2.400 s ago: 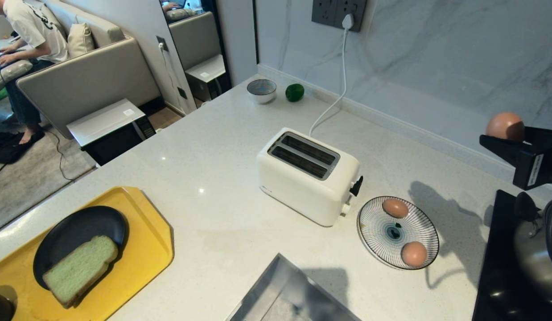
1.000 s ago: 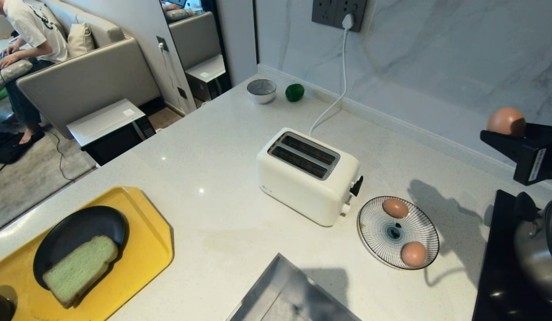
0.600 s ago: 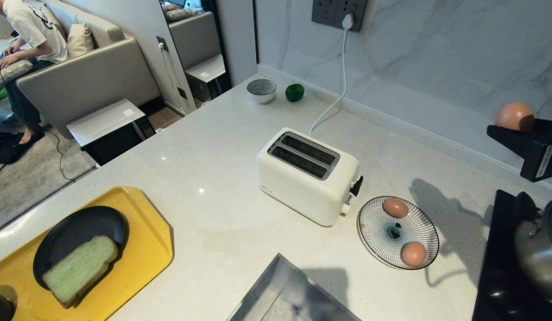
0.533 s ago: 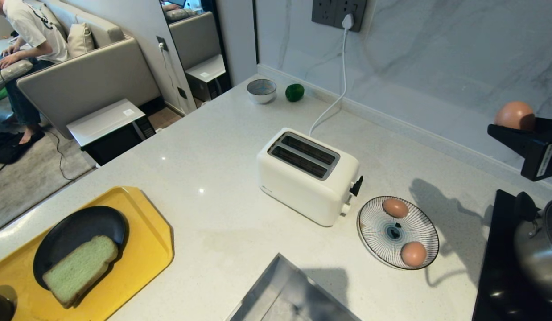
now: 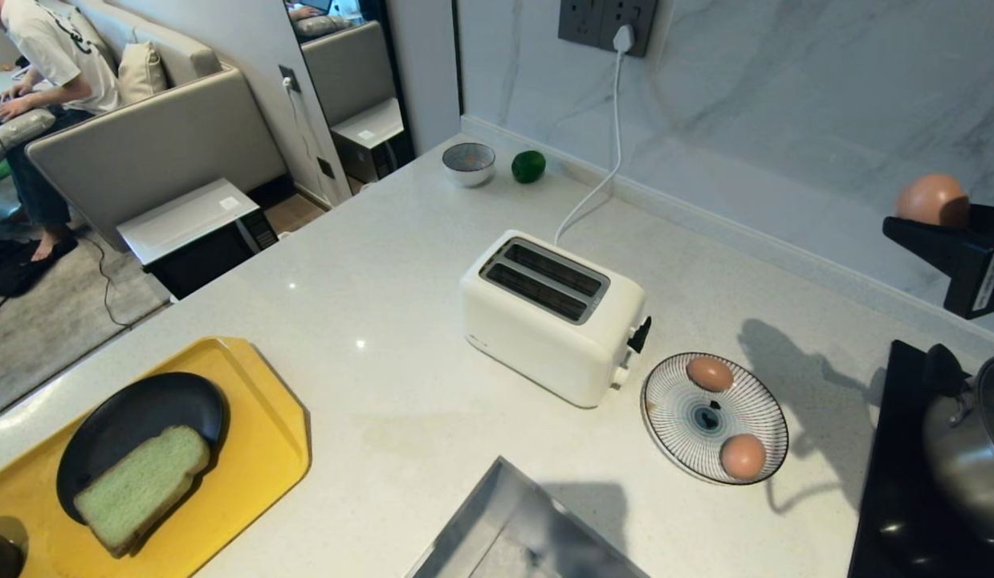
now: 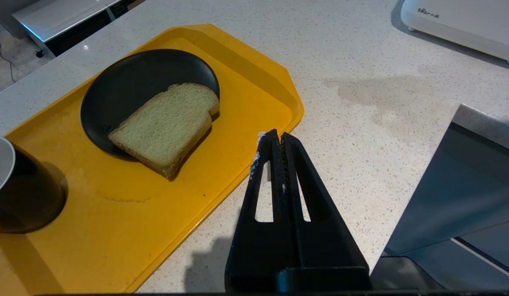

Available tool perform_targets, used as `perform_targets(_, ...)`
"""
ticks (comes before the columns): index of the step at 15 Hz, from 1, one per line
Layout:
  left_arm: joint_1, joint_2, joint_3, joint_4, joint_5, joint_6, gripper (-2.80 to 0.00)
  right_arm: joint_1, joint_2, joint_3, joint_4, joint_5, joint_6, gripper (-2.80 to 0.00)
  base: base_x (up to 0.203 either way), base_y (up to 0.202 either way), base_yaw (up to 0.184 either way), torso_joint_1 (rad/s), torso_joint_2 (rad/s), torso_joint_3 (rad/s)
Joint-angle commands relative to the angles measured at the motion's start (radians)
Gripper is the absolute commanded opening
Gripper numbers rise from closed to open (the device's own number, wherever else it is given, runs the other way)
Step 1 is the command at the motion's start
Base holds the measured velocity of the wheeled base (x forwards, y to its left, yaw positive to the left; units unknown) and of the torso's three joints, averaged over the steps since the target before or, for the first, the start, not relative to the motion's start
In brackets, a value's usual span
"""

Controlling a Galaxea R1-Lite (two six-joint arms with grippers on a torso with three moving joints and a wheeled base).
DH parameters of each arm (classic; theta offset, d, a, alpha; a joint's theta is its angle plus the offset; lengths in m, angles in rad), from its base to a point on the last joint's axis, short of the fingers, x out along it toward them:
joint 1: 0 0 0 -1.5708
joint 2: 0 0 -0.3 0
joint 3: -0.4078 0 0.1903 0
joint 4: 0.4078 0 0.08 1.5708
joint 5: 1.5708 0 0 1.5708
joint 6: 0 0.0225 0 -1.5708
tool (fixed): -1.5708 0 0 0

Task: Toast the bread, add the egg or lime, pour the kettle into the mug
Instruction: Put the egg in the bowl

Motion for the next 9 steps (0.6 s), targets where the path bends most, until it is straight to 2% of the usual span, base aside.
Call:
perform_targets(1,0.001,0.001,0.000,-0.001,0.000,0.000,-2.80,0.001,0.000,0.000,-0.002,0.000,-0.002,-2.80,0.000,0.000,0.000,0.000,0.00,0.000)
perform_targets(3,0.001,0.001,0.000,-0.001,0.000,0.000,-2.80,0.001,0.000,0.000,-0.002,0.000,-0.003,-2.80,0.002,-0.009,0.114,-0.001,0.00,0.001)
perform_targets(9,0.001,0.001,0.000,-0.001,0.000,0.000,-2.80,0.001,0.000,-0.002,-0.003,0.001,-0.001,-2.80,-0.001,-0.008,0.175,0.004,0.00,0.006)
